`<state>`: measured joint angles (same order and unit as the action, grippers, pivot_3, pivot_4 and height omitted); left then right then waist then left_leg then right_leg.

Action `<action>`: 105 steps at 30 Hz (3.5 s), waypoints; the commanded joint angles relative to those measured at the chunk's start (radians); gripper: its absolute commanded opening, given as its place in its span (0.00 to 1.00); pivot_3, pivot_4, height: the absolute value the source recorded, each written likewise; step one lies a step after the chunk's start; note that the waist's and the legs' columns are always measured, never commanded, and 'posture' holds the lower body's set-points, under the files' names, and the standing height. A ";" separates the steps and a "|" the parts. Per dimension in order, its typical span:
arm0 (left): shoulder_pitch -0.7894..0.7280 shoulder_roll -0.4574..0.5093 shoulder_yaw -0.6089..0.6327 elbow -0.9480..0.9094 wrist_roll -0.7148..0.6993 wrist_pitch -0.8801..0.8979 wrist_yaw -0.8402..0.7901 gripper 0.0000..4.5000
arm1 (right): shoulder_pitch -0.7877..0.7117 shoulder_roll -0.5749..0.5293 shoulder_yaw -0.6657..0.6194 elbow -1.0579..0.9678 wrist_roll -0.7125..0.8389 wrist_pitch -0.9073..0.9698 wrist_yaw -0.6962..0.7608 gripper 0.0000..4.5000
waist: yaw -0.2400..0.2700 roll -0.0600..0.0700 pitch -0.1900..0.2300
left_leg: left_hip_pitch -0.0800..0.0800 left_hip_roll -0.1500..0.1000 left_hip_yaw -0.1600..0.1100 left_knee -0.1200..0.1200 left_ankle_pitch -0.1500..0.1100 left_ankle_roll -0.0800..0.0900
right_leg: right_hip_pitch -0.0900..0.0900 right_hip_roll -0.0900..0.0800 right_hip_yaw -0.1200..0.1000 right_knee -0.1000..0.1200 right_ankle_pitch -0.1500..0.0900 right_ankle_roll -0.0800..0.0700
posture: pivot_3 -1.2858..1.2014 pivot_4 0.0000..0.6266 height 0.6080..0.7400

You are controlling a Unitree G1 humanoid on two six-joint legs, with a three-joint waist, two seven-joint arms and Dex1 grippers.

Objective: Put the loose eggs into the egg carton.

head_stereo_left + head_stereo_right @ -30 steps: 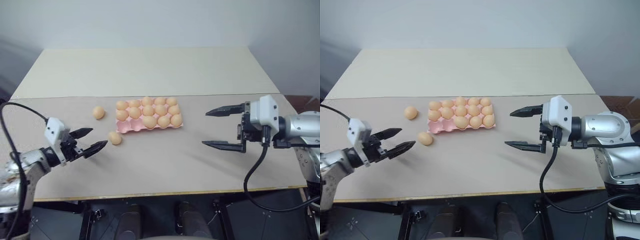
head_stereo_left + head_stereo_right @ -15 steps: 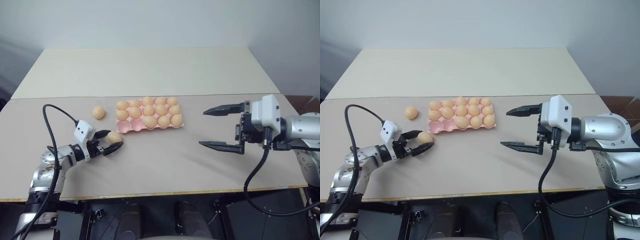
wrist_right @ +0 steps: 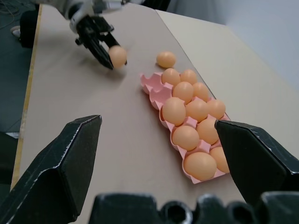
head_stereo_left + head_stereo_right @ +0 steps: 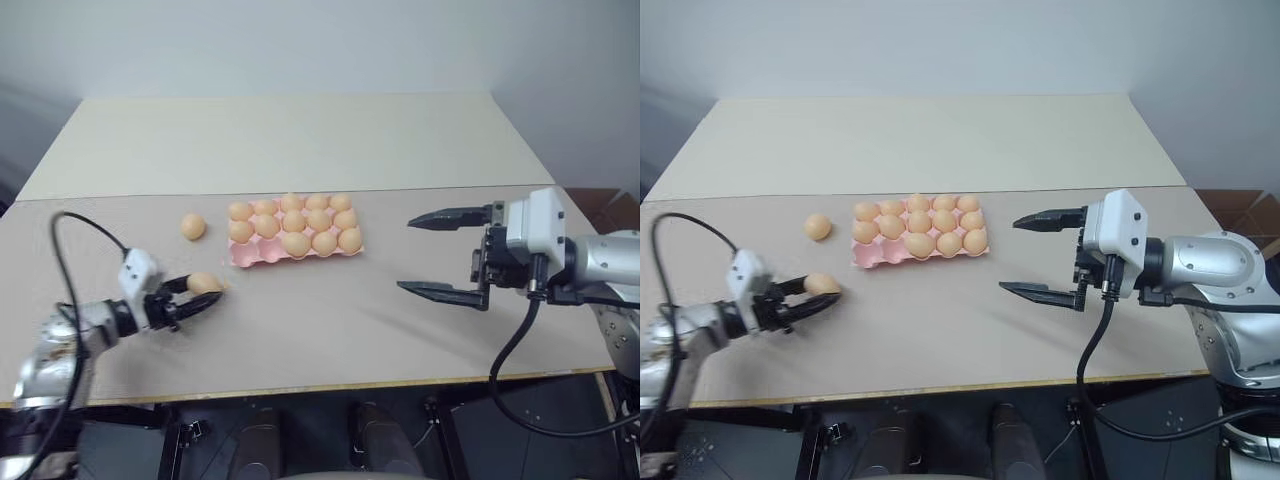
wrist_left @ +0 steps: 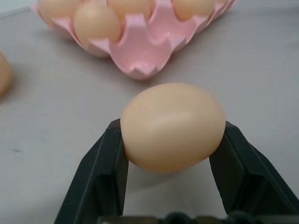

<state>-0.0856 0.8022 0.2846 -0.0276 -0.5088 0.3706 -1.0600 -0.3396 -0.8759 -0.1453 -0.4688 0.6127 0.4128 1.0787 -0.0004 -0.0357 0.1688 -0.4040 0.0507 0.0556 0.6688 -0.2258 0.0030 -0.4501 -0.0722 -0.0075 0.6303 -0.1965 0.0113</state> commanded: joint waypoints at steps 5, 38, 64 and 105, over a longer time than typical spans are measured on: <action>-0.185 -0.050 -0.050 -0.125 -0.086 0.107 0.068 0.51 | -0.022 0.002 -0.014 -0.024 0.009 -0.012 -0.018 1.00 | 0.019 0.000 0.000 | 0.005 -0.001 -0.001 0.001 0.000 0.000 | 0.009 -0.001 -0.002 -0.004 -0.002 -0.003 | 0.52 0.24 1.00; -0.372 -0.066 -0.043 0.056 0.042 0.037 0.079 0.99 | -0.015 0.007 -0.031 -0.070 0.037 0.001 -0.076 1.00 | -0.003 0.000 0.000 | 0.004 -0.001 -0.002 0.002 0.000 0.000 | 0.010 -0.001 -0.002 -0.005 0.001 0.003 | 0.52 0.24 1.00; 0.438 -0.051 0.580 -0.506 -0.312 0.287 0.148 0.99 | -0.018 0.029 0.005 0.078 0.029 0.009 -0.020 1.00 | 0.010 0.000 0.000 | 0.004 -0.001 -0.001 0.001 0.000 0.000 | 0.008 -0.003 -0.003 -0.006 -0.003 -0.004 | 0.52 0.24 1.00; -0.702 -0.241 -0.139 0.826 0.286 -0.117 0.448 0.99 | 0.026 0.027 -0.032 -0.067 0.066 0.073 -0.106 1.00 | 0.012 -0.002 0.000 | 0.001 -0.003 -0.002 0.002 0.000 0.000 | 0.009 -0.003 -0.003 -0.006 0.002 0.004 | 0.52 0.24 1.00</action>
<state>-0.7574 0.5542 0.1499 0.7764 -0.2466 0.2866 -0.6196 -0.3037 -0.8388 -0.1376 -0.5045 0.6519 0.4861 0.9792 0.0112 -0.0373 0.1692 -0.4030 0.0476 0.0539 0.6708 -0.2260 0.0030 -0.4408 -0.0747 -0.0109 0.6241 -0.1945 0.0155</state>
